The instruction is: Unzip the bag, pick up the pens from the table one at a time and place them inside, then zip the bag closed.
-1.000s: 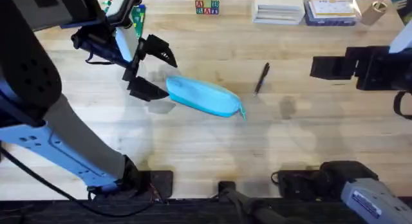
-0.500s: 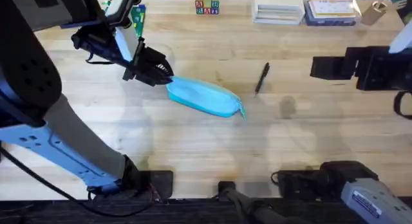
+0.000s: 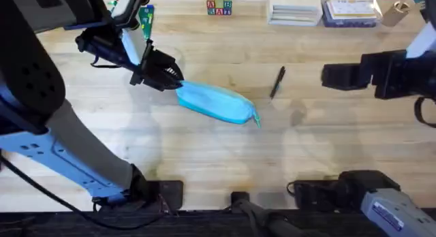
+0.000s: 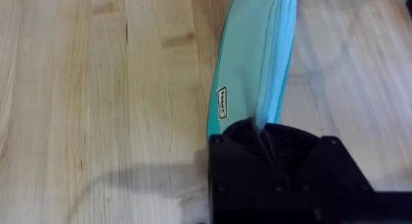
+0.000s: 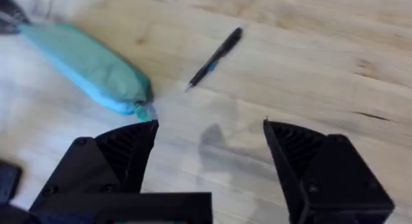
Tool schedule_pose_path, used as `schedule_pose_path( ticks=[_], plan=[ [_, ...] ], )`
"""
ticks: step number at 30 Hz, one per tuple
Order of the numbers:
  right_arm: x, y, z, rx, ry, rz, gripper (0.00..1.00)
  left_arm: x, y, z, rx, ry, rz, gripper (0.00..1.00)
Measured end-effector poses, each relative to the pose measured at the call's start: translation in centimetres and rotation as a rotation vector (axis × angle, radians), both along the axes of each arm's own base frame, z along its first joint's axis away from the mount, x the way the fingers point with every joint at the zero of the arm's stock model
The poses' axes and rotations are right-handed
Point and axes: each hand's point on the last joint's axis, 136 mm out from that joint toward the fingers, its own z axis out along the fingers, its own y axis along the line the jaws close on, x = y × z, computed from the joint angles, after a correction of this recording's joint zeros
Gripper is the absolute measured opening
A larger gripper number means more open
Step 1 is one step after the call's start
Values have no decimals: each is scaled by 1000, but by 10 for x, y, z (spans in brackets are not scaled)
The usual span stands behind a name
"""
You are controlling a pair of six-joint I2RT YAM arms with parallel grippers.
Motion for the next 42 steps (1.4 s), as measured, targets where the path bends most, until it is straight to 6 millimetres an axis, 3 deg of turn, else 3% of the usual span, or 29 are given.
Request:
schedule_pose_path(
  ticks=[4,21,25,38,42],
  plan=[
    [-8,19,-1,30,5,145,998,0,0,0,0,0,0,41],
    [-53,63,-7,79,35,578,998,0,0,0,0,0,0,41],
    [-51,67,-4,79,6,618,998,0,0,0,0,0,0,41],
    [-42,80,-25,181,69,671,997,0,0,0,0,0,0,41],
    [-39,87,-40,212,142,696,997,0,0,0,0,0,0,41]
  ],
)
